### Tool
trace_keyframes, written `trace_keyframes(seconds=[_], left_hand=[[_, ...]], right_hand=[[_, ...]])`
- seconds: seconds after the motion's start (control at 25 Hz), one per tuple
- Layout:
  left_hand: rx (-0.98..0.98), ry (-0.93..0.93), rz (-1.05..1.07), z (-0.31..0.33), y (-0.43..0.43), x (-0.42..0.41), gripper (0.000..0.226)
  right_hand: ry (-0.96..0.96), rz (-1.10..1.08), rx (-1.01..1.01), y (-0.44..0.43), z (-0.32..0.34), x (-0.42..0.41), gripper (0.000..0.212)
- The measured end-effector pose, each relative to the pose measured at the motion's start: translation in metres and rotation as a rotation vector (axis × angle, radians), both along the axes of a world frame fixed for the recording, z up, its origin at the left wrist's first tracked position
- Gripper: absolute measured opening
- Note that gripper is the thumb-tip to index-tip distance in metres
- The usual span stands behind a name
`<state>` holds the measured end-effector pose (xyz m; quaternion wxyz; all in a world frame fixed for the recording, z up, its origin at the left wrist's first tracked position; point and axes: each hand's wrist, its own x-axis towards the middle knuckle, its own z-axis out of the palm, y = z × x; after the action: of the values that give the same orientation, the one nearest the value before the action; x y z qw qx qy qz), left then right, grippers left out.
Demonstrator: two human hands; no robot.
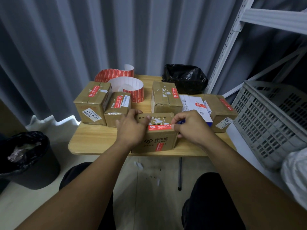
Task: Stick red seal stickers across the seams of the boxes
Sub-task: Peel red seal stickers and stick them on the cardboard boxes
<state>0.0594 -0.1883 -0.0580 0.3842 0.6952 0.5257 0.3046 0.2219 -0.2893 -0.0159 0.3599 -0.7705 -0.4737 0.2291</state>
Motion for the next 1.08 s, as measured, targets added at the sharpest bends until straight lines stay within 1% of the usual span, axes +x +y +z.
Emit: trace_keyframes(seconds=[0.2, 0.32, 0.4, 0.48, 0.6, 0.72, 0.96, 1.08], left_hand=[[0.011, 0.019, -0.002, -0.001, 0.0, 0.0, 0.042], [0.001, 0.013, -0.005, -0.001, 0.001, 0.0, 0.042], [-0.003, 0.012, -0.007, -0.001, 0.002, 0.0, 0.042], [-0.003, 0.012, -0.011, -0.001, 0.003, -0.001, 0.042], [-0.008, 0.001, -0.016, -0.001, 0.003, -0.001, 0.042], [-0.001, -0.002, -0.021, -0.001, 0.002, -0.001, 0.043], [0.01, 0.009, -0.014, -0.003, 0.003, -0.001, 0.042], [0.025, 0.02, -0.006, -0.003, 0.003, 0.0, 0.041]], right_hand=[[0.014, 0.014, -0.077, 0.004, 0.008, -0.001, 0.015], [0.089, 0.046, -0.15, 0.006, 0.012, 0.003, 0.014], [0.175, 0.028, -0.122, 0.004, 0.014, 0.007, 0.011], [0.185, -0.002, -0.062, 0.002, 0.013, 0.01, 0.008], [0.072, 0.037, -0.072, 0.001, 0.012, 0.007, 0.002], [-0.072, 0.096, -0.08, 0.006, 0.012, 0.004, 0.005], [-0.413, 0.212, -0.301, 0.019, 0.019, 0.008, 0.02], [-0.439, 0.242, -0.283, 0.013, 0.012, 0.005, 0.019]])
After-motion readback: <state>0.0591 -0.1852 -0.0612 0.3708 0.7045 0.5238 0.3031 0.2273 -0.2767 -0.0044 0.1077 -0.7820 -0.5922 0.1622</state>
